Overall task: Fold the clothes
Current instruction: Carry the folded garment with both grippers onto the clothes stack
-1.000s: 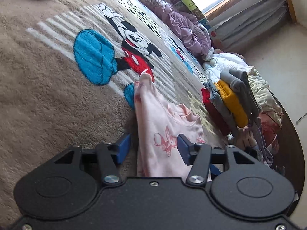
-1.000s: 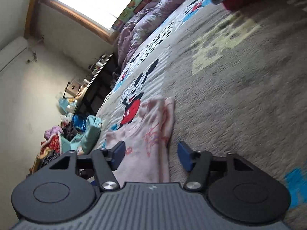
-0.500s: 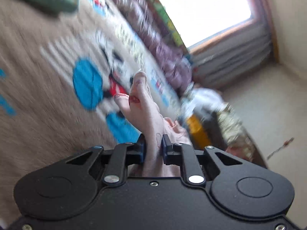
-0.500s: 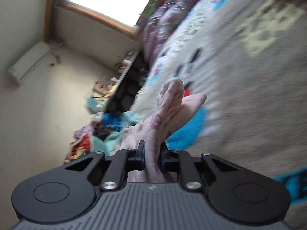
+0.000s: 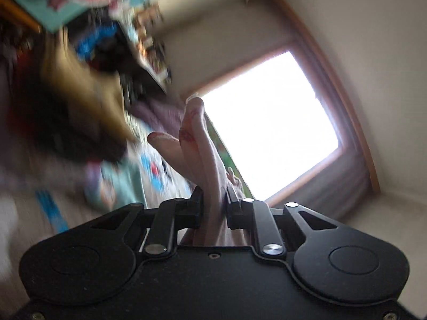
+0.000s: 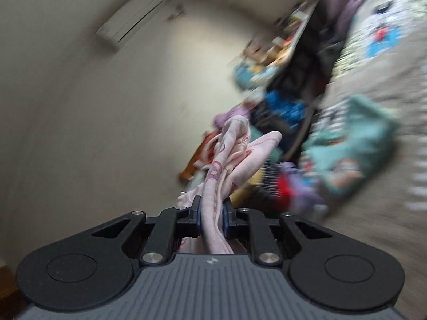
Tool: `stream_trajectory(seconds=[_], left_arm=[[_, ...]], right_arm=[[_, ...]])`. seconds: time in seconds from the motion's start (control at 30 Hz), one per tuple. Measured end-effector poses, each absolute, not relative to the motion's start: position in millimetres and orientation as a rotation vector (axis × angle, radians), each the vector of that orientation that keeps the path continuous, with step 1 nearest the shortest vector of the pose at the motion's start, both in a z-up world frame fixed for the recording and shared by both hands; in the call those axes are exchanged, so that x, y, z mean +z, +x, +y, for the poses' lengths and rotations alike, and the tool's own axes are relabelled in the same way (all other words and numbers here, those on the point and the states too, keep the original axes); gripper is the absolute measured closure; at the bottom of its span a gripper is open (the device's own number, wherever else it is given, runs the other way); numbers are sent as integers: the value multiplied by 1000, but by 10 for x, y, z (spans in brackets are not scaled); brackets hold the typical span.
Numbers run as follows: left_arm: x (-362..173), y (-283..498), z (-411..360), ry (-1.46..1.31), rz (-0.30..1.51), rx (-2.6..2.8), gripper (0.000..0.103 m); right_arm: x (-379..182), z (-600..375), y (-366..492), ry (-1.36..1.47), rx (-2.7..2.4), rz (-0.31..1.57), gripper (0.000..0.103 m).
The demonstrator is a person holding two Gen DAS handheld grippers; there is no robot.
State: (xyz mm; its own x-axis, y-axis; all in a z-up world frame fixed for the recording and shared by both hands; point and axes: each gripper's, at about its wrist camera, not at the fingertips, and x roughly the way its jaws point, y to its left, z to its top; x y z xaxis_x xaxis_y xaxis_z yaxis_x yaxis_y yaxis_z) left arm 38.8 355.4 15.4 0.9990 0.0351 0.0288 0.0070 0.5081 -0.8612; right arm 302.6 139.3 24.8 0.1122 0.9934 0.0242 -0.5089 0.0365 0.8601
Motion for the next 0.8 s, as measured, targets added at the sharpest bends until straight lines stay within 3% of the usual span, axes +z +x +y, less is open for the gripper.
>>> stream_trajectory(seconds=[0.33, 0.43, 0.5, 0.57, 0.63, 0.67, 0.7, 0.8], left_arm=[[464, 629, 4693, -1064, -110, 140, 89], [141, 771, 4829, -1088, -56, 211, 89], [-218, 943, 4870, -1076, 74, 313, 88], [-365, 971, 4808, -1012, 110, 341, 87], [-476, 975, 4731, -941, 131, 356, 78], [-434, 945, 4670, -883, 123, 361, 70], [-344, 894, 4585, -810, 111, 385, 55], [-119, 784, 4250, -556, 90, 480, 54]], right_arm=[[933, 2977, 3546, 823, 1467, 791, 86], [756, 3237, 3659, 807, 1444, 824, 86], [530, 3370, 3737, 787, 1381, 852, 86], [177, 3535, 3764, 686, 1238, 931, 80], [-11, 3581, 3703, 582, 1172, 922, 82], [75, 3508, 3620, 562, 1176, 844, 80], [160, 3434, 3537, 541, 1179, 767, 76], [446, 3244, 3232, 418, 1157, 498, 68]])
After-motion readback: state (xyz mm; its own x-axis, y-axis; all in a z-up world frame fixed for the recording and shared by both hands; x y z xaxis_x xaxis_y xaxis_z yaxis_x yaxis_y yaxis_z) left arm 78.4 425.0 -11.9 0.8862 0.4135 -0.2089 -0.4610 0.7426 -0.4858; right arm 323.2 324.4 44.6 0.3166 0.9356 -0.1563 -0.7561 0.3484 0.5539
